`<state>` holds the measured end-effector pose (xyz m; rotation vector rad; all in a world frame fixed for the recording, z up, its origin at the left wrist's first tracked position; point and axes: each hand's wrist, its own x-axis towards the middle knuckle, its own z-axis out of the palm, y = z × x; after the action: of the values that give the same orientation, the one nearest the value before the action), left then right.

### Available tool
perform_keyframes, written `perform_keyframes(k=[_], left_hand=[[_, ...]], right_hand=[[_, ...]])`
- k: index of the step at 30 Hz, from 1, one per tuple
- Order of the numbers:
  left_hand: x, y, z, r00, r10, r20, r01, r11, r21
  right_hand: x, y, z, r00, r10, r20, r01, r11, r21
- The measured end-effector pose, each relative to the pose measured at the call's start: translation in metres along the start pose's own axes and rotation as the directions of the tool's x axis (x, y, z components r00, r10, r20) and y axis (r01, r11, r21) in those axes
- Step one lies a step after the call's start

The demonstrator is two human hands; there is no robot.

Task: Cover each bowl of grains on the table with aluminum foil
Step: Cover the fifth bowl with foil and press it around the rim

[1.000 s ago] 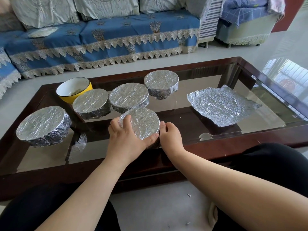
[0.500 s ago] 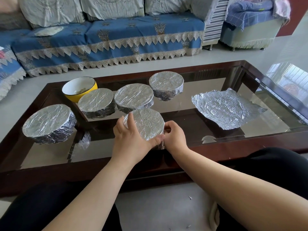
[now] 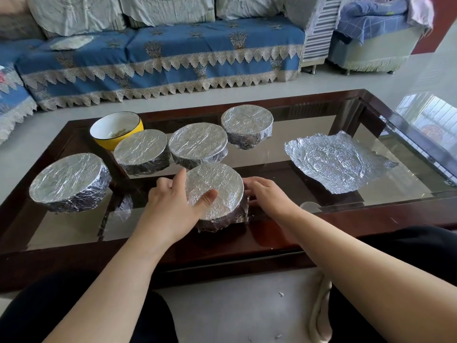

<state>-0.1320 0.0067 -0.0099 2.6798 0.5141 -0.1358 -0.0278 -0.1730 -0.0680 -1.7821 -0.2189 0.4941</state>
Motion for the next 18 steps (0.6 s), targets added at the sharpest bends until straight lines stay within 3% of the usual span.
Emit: perform_keyframes(k=[5, 8, 12, 18], left_hand=[[0.014, -0.007, 0.01, 0.978, 0.197, -0.066, -0.19, 0.977, 0.094], [0.021, -0.007, 0.02, 0.959, 0.283, -0.031, -0.279, 0.955, 0.099], [0.021, -0.005, 0.028, 0.958, 0.28, -0.061, -0.272, 0.956, 0.112], [0.02, -0.001, 0.035, 0.958, 0.256, -0.132, -0.236, 0.96, 0.151]], right_hand=[[-0.016, 0.006, 0.006, 0.943, -0.278, -0.181, 0.234, 0.945, -0.23], [-0.026, 0.015, 0.015, 0.889, -0.445, -0.106, 0.399, 0.869, -0.293], [-0.031, 0.021, 0.024, 0.936, -0.352, -0.023, 0.332, 0.901, -0.278], [-0.038, 0.026, 0.033, 0.956, -0.262, -0.135, 0.245, 0.961, -0.131]])
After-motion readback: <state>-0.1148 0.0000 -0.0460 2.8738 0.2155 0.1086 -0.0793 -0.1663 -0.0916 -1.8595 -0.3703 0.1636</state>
